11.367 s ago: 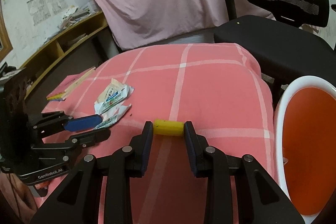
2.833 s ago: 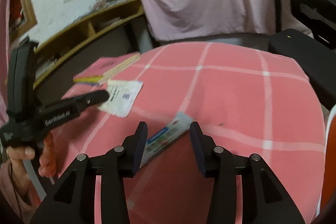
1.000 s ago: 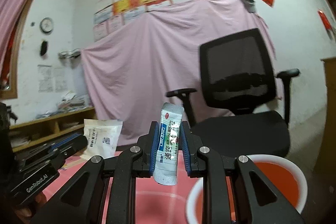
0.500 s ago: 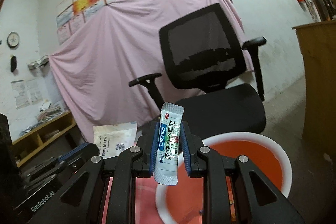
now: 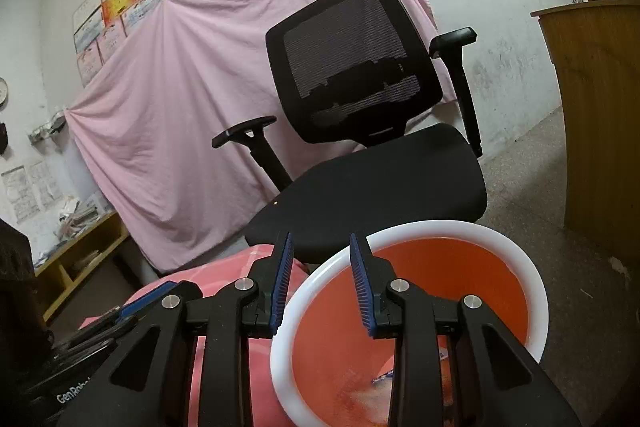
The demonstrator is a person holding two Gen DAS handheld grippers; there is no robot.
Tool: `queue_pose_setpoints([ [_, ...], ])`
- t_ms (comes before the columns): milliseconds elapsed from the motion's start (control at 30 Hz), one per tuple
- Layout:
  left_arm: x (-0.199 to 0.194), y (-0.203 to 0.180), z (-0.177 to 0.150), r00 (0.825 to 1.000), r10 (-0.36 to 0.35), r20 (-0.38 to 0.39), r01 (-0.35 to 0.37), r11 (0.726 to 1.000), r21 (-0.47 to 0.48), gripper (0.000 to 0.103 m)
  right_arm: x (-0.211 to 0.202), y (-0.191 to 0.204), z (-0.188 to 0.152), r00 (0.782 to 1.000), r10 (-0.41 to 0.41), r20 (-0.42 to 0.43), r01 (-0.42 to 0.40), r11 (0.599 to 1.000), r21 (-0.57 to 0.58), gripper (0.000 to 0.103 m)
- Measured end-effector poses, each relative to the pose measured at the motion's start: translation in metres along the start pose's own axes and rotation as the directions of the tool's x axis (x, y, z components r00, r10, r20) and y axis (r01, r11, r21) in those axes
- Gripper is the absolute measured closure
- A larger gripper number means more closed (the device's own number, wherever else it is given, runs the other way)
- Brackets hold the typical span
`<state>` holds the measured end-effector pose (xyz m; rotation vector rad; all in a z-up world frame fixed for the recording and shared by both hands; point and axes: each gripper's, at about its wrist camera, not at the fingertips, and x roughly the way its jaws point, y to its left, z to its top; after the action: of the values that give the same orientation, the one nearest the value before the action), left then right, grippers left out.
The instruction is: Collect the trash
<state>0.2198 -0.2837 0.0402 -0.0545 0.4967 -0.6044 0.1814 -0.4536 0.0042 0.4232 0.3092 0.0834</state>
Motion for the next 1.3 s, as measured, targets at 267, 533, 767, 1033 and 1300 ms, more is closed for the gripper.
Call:
queue_pose_setpoints([
  [267, -0.006, 0.017, -0.001, 0.999, 0.045, 0.01, -0.044, 0.998, -0.037, 0.068, 0.001, 0.003, 0.0, 1.0, 0.0, -0.001, 0.0, 1.0, -0.015, 0.075],
  [533, -0.025, 0.034, 0.001, 0.994, 0.101, 0.034, -0.1, 0.994, -0.04, 0.068, 0.0, 0.017, -0.002, 1.0, 0.012, 0.006, -0.011, 0.998, -0.065, 0.06],
  [767, -0.054, 0.052, -0.004, 0.983, 0.171, 0.061, -0.168, 0.984, -0.053, 0.059, -0.007, 0.044, -0.007, 0.997, 0.06, 0.042, -0.054, 0.989, -0.137, 0.054],
  [1033, -0.093, 0.079, -0.013, 0.959, 0.269, 0.092, -0.26, 0.961, -0.095, 0.036, -0.013, 0.068, -0.016, 0.994, 0.091, 0.066, -0.076, 0.978, -0.192, 0.021],
  [1300, -0.134, 0.095, -0.028, 0.915, 0.365, 0.173, -0.346, 0.929, -0.132, 0.002, -0.022, 0.092, -0.027, 0.986, 0.135, 0.095, -0.106, 0.96, -0.26, 0.0],
])
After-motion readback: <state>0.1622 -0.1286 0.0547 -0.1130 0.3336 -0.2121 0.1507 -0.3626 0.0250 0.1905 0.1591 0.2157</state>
